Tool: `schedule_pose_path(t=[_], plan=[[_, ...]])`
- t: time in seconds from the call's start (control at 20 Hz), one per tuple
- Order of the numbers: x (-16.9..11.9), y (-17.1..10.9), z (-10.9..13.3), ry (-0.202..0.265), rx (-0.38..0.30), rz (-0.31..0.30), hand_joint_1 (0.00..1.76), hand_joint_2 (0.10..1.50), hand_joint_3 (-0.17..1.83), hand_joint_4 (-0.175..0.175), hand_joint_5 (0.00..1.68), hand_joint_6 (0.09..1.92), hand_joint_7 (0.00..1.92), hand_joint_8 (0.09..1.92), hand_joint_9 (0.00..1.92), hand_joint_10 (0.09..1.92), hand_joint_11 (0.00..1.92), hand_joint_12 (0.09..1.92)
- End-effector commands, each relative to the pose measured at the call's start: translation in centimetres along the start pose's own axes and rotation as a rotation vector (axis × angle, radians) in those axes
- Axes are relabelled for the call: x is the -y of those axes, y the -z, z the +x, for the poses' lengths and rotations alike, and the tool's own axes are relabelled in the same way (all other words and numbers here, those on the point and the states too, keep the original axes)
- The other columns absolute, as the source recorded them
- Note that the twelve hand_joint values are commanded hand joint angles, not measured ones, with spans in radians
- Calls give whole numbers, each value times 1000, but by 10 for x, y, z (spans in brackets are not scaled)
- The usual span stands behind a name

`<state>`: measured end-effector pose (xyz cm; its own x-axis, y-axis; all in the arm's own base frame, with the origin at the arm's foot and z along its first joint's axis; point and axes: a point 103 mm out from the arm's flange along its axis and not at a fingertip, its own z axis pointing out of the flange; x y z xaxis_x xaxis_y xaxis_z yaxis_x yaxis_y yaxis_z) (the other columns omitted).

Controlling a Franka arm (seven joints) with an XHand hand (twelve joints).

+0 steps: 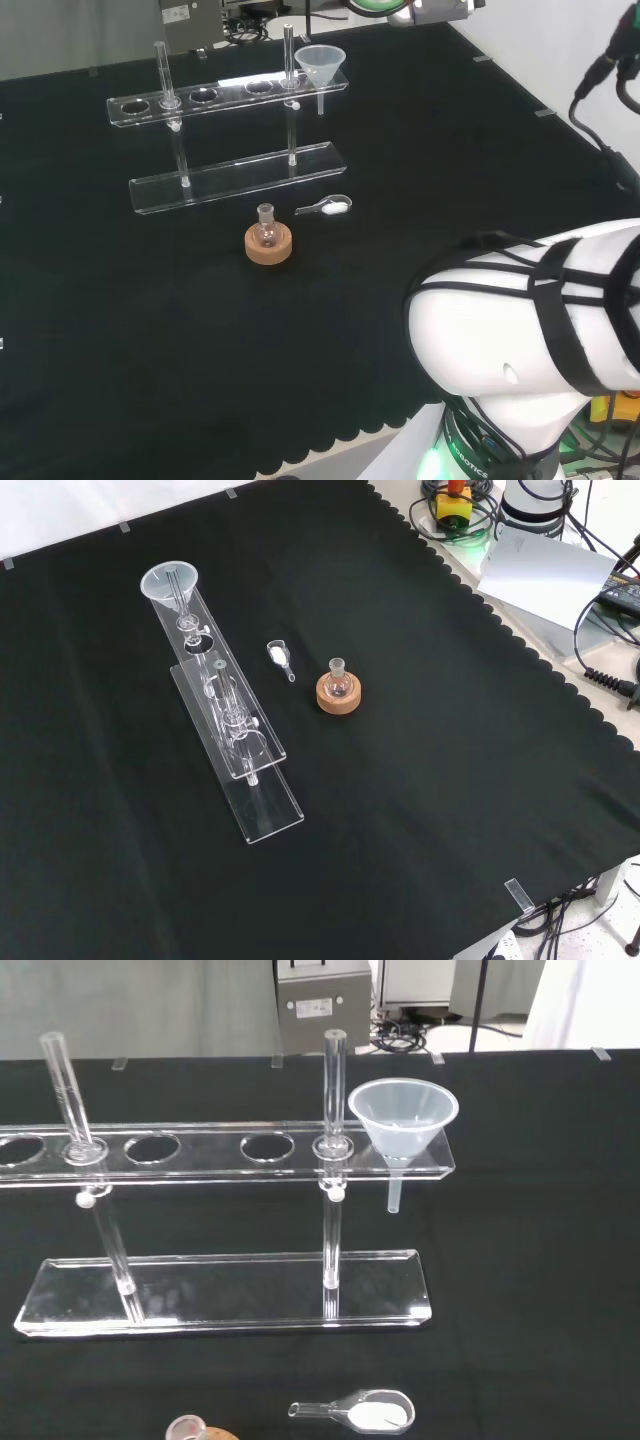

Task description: Pick up the funnel from the transparent funnel stand.

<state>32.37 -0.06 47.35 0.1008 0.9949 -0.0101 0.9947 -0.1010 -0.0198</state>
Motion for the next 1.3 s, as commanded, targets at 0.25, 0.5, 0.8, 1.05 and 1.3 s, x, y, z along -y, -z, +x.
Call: schedule_pose_path(t=[0.25,0.5,0.8,1.05,1.3], plan=[[-64,-41,-41,6,-21,-4,10,1200,356,4,234,87,79,491,208,607,137,1352],[-114,-63,-58,29,-64,8,32,1194,338,-3,258,87,113,508,235,613,168,1354],[-177,-79,-63,67,-43,57,202,1093,276,-8,275,87,182,562,304,643,175,1363],[-210,-97,-64,81,-16,107,301,1021,244,-13,286,87,201,601,334,660,179,1375],[-239,-117,-59,94,27,174,460,956,218,-17,297,87,197,620,342,666,184,1380]])
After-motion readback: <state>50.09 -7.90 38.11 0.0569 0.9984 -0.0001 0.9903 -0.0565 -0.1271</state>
